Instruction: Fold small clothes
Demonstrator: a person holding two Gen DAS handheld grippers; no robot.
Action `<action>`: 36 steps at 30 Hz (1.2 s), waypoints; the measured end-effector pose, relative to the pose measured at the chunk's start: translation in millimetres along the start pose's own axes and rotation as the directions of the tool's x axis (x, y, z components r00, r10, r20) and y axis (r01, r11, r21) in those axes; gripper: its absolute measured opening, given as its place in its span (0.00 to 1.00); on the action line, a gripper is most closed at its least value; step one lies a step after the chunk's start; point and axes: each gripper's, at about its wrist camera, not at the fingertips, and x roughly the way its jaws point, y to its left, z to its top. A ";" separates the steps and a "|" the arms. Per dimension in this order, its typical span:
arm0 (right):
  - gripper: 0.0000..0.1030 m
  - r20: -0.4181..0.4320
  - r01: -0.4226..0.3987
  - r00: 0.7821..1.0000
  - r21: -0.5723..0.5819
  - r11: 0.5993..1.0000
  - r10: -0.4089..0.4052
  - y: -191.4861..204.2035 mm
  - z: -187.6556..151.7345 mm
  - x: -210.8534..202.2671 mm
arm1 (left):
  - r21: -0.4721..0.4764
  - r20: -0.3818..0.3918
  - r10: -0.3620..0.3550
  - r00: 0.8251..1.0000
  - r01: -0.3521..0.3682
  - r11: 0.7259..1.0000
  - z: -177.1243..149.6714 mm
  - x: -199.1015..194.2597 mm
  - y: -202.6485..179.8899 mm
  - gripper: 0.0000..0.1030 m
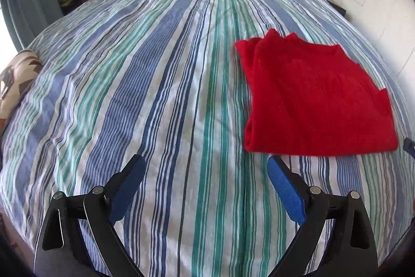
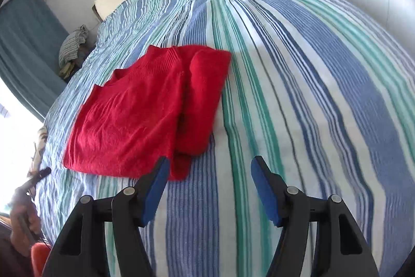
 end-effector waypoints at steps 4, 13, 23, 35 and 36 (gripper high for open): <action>0.63 0.014 -0.011 1.000 0.017 1.000 0.011 6.1 0.4 -0.5 | 0.003 0.003 0.018 1.000 -0.018 1.000 4.5 -4.8 -1.8 0.93; 0.67 0.021 -0.039 0.999 0.046 0.998 0.038 6.4 14.6 8.9 | -0.020 -0.004 0.002 1.000 -0.002 1.000 -14.0 -10.2 -2.3 0.93; 0.80 -0.077 -0.167 0.980 0.179 0.970 0.183 -4.5 51.8 82.3 | -0.062 0.025 -0.071 0.997 0.072 0.995 -79.7 -17.9 -3.7 0.93; 0.10 -0.057 -0.173 0.984 -0.048 0.984 0.170 137.5 111.1 61.9 | -0.145 -0.013 -0.116 0.993 0.113 0.983 -87.4 1.4 18.8 0.93; 0.10 -0.067 -0.196 0.979 -0.084 0.977 0.191 163.2 115.9 64.0 | -0.148 -0.010 -0.119 0.993 0.116 0.982 -85.6 1.3 19.7 0.93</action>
